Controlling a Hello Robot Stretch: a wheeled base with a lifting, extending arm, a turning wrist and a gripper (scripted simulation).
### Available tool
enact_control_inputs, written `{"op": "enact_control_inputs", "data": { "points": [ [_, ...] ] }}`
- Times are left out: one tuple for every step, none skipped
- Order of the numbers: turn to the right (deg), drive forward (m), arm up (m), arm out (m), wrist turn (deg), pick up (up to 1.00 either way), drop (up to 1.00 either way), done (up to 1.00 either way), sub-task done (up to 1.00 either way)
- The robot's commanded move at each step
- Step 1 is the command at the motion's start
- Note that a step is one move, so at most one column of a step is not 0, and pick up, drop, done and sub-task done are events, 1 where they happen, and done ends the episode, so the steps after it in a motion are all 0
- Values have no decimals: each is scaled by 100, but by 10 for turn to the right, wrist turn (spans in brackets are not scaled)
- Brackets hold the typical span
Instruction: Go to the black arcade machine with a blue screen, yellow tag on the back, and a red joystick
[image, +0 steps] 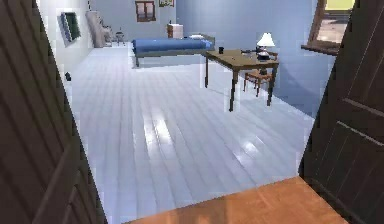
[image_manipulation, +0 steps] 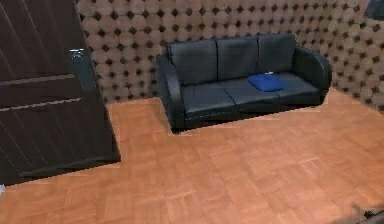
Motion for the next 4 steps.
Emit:
{"op": "enact_control_inputs", "data": {
  "points": [
    [0,55,0,0,0,0,0,0,0],
    [-120,0,0,0,0,0,0,0,0],
    [0,50,0,0,0,0,0,0,0],
    [-450,0,0,0,0,0,0,0,0]
  ]
}}
